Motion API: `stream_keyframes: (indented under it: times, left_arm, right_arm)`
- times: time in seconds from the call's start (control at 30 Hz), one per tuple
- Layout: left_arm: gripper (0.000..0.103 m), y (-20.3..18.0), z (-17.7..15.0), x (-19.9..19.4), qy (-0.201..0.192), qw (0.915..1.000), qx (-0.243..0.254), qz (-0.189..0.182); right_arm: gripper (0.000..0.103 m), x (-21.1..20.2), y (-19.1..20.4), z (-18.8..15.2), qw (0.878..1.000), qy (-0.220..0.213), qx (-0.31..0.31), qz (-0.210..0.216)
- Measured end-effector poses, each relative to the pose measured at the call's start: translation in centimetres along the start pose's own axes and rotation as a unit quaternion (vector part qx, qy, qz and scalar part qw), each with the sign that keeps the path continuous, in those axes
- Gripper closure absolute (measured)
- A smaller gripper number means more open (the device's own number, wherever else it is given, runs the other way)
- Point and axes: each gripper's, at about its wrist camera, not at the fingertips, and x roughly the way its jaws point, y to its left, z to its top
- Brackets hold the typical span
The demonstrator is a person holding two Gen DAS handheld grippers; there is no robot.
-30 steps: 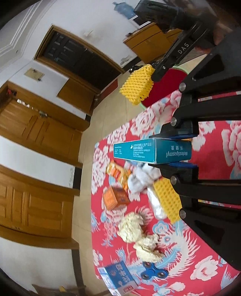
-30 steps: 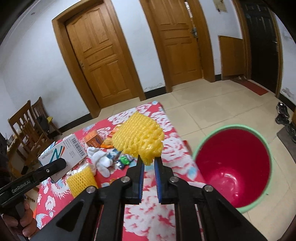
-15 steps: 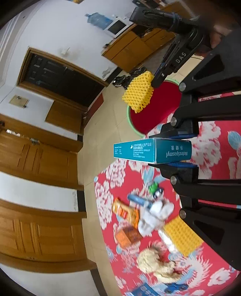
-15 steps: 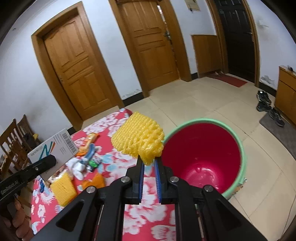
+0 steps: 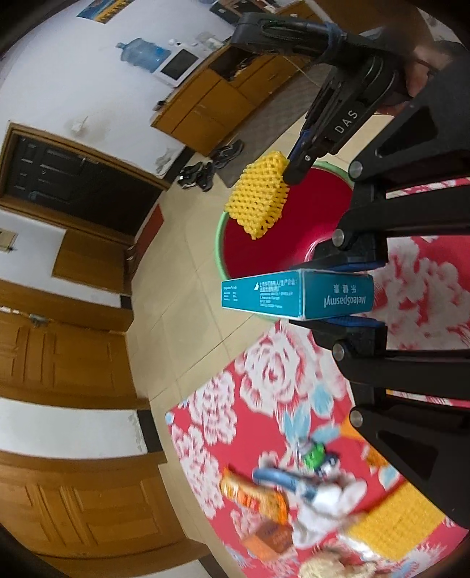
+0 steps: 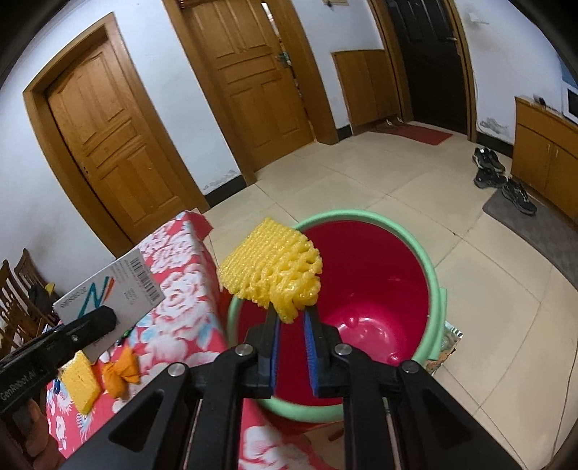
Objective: Collect trash
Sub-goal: 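Carry the teal box and foam net over the red bucket and open both tools, then move both open tools back over the table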
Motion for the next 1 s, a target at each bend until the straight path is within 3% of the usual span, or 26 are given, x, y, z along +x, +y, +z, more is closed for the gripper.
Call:
stream_keyframes:
  times: [0.27, 0.43, 0.83, 1.0]
  left_arm:
    - [0.084, -2.2, 0.1, 4.8, 0.044, 0.9987, 0.024, 0.004]
    - [0.069, -2.7, 0.0, 6.3, 0.062, 0.9978, 0.024, 0.009]
    - [0.068, -1.4, 0.7, 4.8, 0.044, 0.9988, 0.006, 0.018]
    - [0.067, -0.1, 0.3, 2.8, 0.032, 0.9991, -0.008, 0.026]
  right_arm:
    - [0.083, 1.6, -2.8, 0.2, 1.000, 0.009, 0.007, -0.009]
    - [0.073, 2.2, -4.0, 0.4, 1.000, 0.014, 0.016, -0.005]
    - [0.047, 1.1, -5.0, 0.4, 1.000, 0.009, 0.027, -0.002]
    - [0.043, 0.2, -4.4, 0.5, 1.000, 0.001, 0.031, 0.002]
